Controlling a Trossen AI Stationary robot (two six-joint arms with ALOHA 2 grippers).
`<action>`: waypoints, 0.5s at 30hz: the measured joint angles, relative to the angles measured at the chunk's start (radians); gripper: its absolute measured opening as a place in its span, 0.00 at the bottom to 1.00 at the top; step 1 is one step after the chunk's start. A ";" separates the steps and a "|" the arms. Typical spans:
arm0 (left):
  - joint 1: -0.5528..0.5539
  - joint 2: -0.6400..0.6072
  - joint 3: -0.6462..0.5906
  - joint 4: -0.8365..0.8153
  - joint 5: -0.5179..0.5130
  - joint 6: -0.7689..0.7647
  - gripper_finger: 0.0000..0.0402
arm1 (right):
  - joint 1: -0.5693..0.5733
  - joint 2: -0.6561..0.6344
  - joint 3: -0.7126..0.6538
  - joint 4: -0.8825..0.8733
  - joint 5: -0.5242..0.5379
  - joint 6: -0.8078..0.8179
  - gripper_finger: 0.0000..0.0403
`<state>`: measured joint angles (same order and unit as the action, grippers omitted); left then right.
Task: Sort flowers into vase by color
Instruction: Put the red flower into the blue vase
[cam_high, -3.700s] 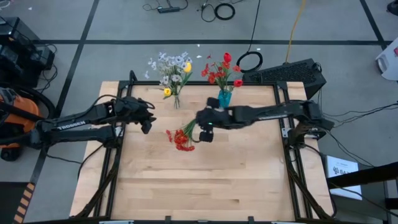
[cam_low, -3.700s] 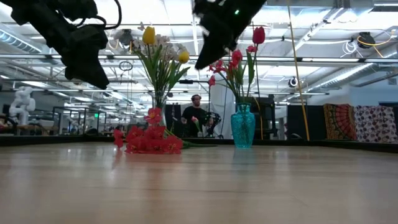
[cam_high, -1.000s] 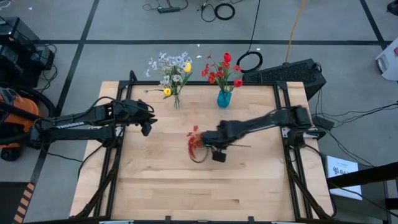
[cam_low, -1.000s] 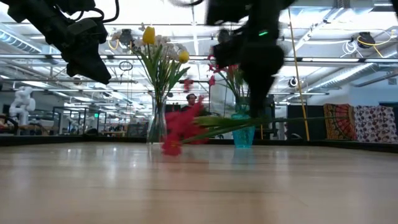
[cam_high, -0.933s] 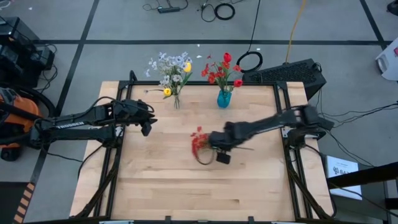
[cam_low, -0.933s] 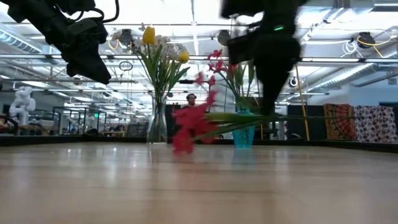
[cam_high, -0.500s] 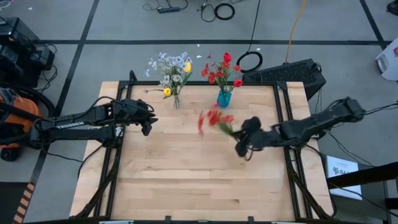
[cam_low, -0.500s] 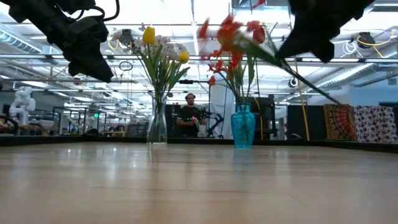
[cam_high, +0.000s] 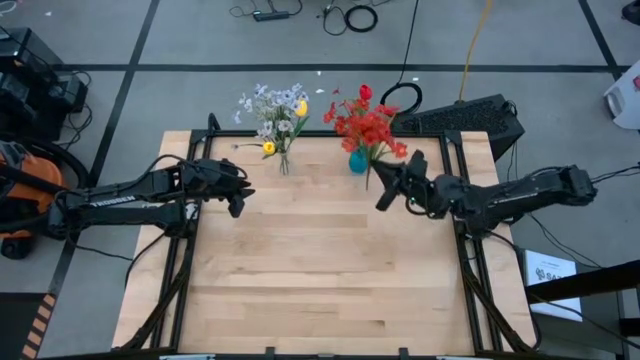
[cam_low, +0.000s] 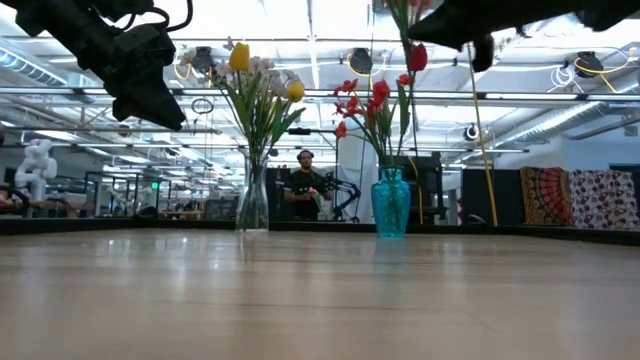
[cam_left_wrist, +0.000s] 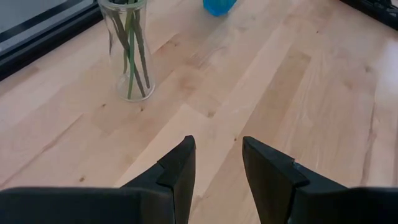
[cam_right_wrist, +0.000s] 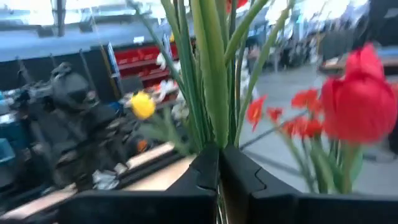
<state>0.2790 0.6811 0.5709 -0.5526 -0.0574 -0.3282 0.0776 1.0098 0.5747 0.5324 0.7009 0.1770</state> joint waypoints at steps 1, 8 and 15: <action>0.000 0.000 0.000 0.000 0.000 0.001 0.34 | -0.020 0.021 0.000 0.046 -0.005 -0.031 0.00; 0.000 0.000 0.000 0.004 0.000 0.001 0.34 | -0.140 0.181 0.000 0.277 -0.021 -0.199 0.00; 0.000 0.000 0.000 0.005 0.000 0.003 0.34 | -0.255 0.299 0.000 0.496 -0.102 -0.288 0.00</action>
<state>0.2788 0.6811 0.5709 -0.5480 -0.0574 -0.3252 -0.1777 1.3092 0.5743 1.0279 0.5990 -0.1113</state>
